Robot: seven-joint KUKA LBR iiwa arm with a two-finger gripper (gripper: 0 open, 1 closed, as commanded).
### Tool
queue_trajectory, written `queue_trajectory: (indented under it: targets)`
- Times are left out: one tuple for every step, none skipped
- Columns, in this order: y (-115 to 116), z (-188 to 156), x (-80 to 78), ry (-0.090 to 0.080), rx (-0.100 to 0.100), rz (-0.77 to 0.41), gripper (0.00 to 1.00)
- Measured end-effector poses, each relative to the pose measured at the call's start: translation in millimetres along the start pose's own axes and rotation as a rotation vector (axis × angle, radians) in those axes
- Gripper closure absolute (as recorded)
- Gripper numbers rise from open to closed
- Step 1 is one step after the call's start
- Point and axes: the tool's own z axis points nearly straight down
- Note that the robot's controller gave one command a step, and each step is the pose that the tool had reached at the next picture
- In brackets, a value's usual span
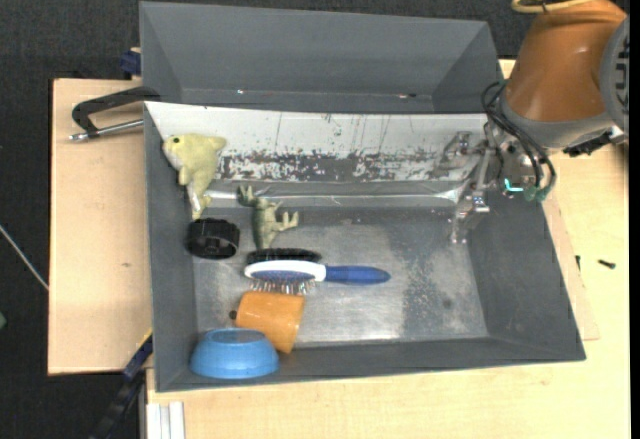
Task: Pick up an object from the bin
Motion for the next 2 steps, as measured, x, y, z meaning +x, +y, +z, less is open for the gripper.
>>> queue_trajectory:
  targets:
    - [63,90,2.7,-0.016,0.001,0.039,0.0]
    - [159,71,3.7,-0.015,-0.001,-0.278,0.0]
